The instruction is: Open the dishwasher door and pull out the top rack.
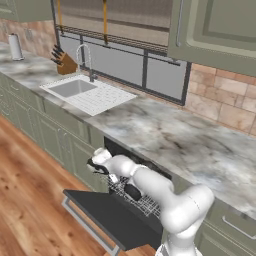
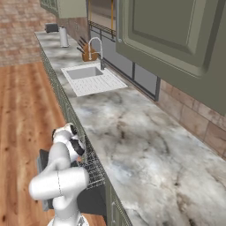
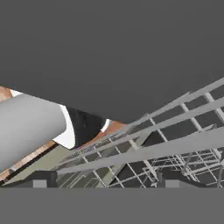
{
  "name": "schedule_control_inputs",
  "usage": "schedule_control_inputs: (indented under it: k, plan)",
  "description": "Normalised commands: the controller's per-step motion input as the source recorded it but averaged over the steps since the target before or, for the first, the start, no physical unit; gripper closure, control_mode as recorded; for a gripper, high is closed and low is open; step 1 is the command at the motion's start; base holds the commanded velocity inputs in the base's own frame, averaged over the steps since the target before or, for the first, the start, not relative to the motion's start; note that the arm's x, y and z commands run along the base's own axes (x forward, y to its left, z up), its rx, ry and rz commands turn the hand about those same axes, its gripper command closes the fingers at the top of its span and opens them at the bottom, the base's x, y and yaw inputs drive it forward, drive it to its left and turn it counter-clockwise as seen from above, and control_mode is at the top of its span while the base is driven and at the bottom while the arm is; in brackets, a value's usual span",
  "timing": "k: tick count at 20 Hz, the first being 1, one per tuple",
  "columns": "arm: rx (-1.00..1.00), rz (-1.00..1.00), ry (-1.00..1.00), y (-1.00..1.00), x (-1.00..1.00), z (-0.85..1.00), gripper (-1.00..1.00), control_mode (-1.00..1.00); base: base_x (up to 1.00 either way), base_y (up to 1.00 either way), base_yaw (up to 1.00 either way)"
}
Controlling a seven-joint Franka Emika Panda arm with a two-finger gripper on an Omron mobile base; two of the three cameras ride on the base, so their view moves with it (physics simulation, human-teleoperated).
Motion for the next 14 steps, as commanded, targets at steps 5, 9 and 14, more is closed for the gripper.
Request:
schedule_control_inputs:
  k: [5, 9, 14]
  plan:
    - [0.56, 0.00, 0.17, 0.73, -0.22, -0.07, -1.00, -1.00, 0.00, 0.00, 0.00]
    - [0.47, 0.00, 0.17, 0.54, -0.18, 0.13, -1.00, -1.00, 0.00, 0.00, 0.00]
    - [0.31, 0.00, 0.11, 0.48, -0.47, 0.50, -1.00, -1.00, 0.00, 0.00, 0.00]
